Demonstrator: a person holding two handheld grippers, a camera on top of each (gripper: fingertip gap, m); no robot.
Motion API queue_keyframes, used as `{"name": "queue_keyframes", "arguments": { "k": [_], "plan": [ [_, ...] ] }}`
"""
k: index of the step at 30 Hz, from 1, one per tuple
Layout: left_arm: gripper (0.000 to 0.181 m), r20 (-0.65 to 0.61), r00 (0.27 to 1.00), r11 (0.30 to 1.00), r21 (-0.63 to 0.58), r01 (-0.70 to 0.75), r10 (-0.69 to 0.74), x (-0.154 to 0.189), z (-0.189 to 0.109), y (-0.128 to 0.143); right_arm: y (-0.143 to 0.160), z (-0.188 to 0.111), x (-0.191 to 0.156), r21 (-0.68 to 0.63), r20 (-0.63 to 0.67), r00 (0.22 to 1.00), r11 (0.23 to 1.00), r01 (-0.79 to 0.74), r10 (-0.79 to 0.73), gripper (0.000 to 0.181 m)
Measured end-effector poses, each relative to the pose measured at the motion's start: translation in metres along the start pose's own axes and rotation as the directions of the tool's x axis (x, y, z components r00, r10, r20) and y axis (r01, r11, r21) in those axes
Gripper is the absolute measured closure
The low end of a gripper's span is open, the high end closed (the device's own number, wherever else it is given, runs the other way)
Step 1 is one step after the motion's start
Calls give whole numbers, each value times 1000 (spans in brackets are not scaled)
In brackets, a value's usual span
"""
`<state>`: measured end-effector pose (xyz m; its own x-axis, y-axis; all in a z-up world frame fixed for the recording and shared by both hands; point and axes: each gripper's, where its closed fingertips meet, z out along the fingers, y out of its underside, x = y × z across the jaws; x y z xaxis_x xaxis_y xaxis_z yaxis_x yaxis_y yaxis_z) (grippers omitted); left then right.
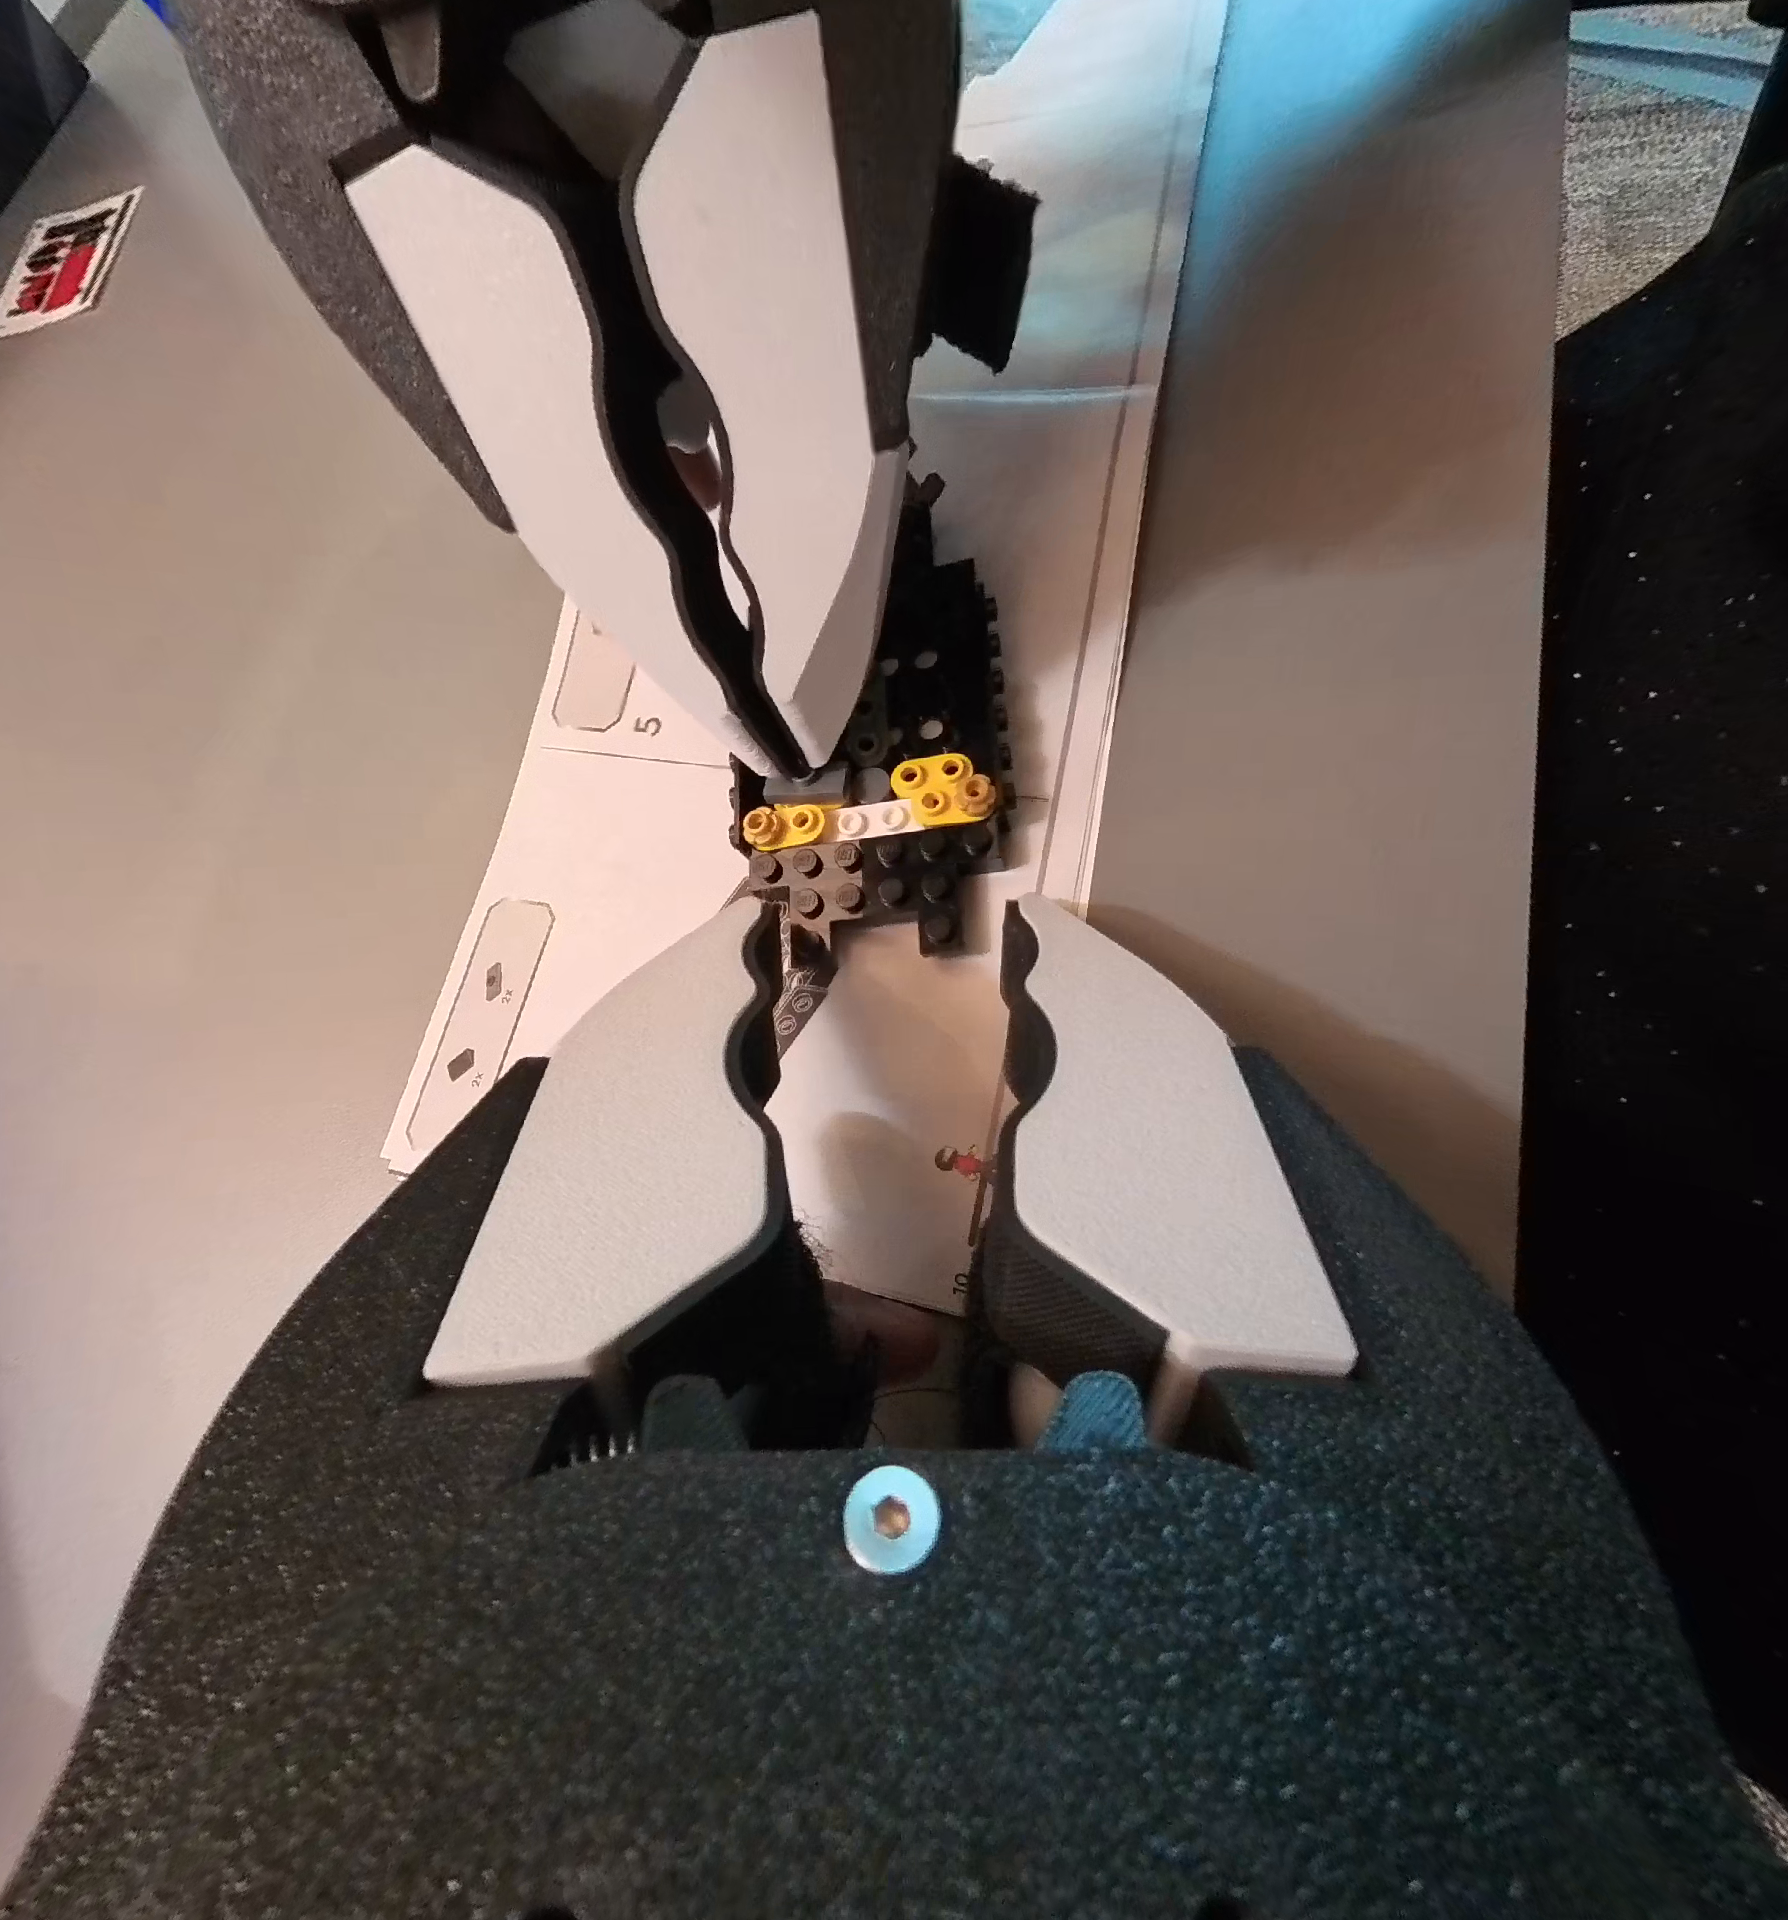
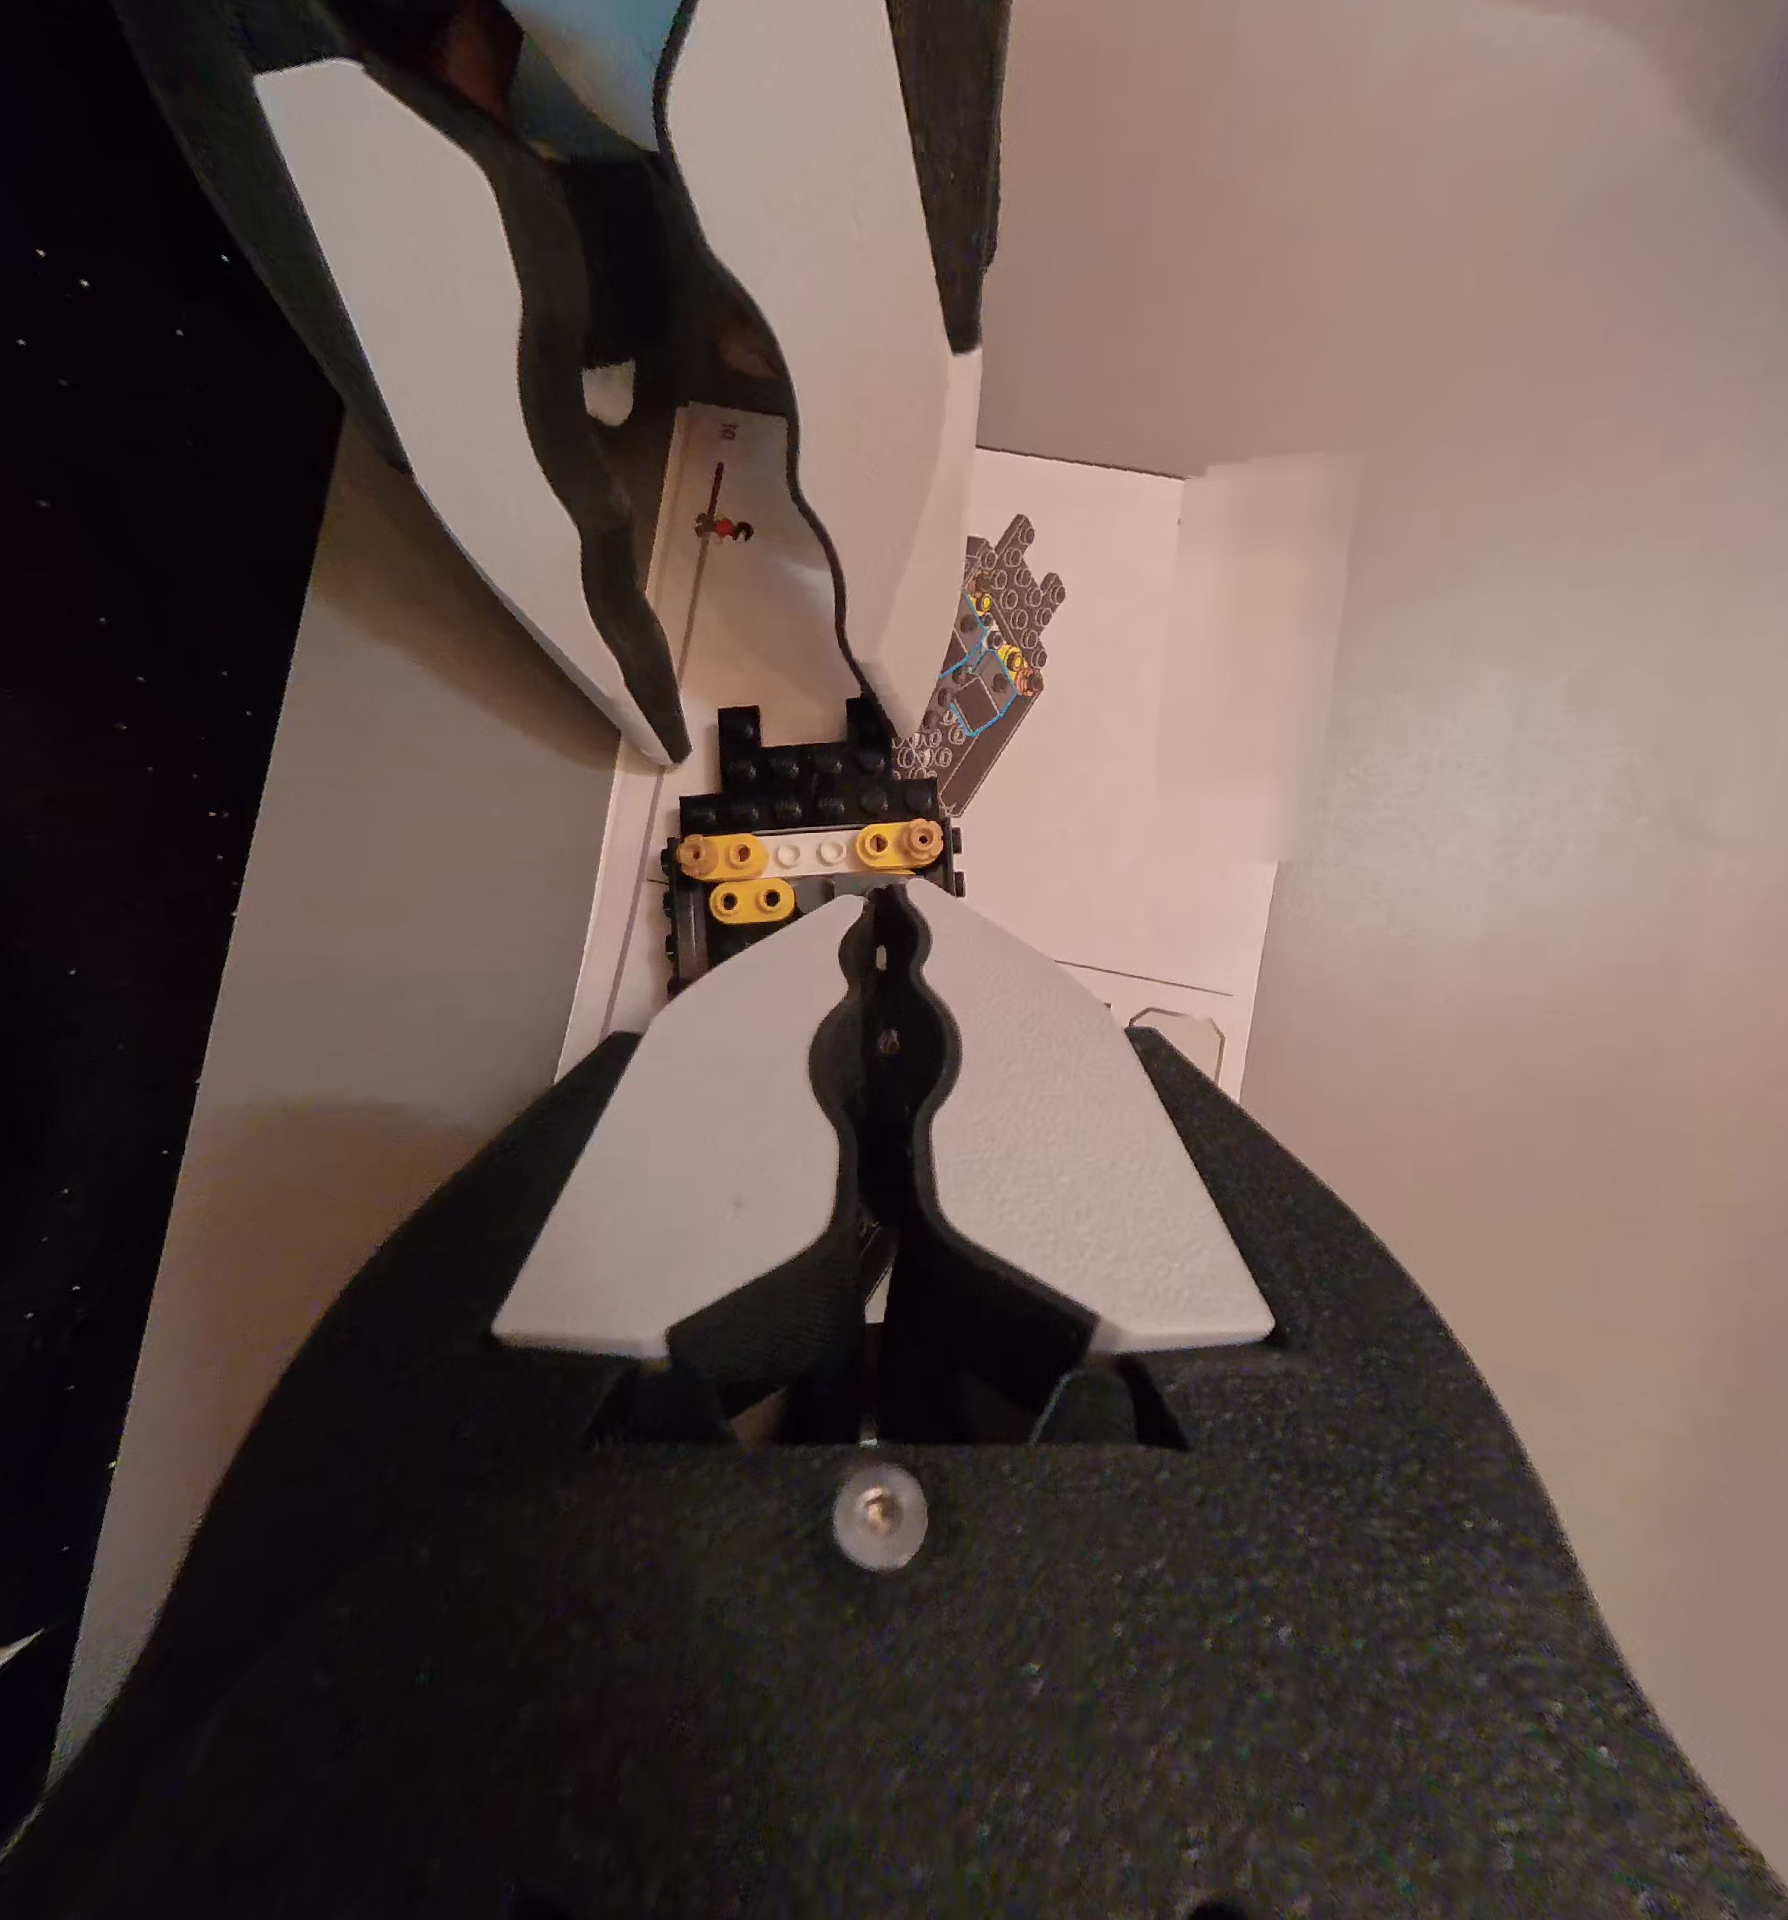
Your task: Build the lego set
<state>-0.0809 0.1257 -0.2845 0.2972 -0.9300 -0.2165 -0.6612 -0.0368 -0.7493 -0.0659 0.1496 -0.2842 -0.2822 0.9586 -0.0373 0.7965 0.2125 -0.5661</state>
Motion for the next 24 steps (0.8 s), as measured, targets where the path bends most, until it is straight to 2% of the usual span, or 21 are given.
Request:
{"name": "queue_keyframes", "arguments": {
  "k": [6, 14, 24],
  "plan": [
    [143, -2, 1000, 1000, -2, 3, -3, 0, 1, 0, -1, 1, 1, -60, 11, 997, 995, -75, 75, 178],
    [146, -2, 1000, 1000, -5, 7, -7, 0, 1, 0, -2, 2, 2, -76, 18, 992, 990, -119, 121, 178],
    [149, 2, 1000, 1000, -7, 8, -8, -1, 1, 1, -4, 4, 1, -105, 17, 994, 989, -106, 108, 178]
  ]
}}
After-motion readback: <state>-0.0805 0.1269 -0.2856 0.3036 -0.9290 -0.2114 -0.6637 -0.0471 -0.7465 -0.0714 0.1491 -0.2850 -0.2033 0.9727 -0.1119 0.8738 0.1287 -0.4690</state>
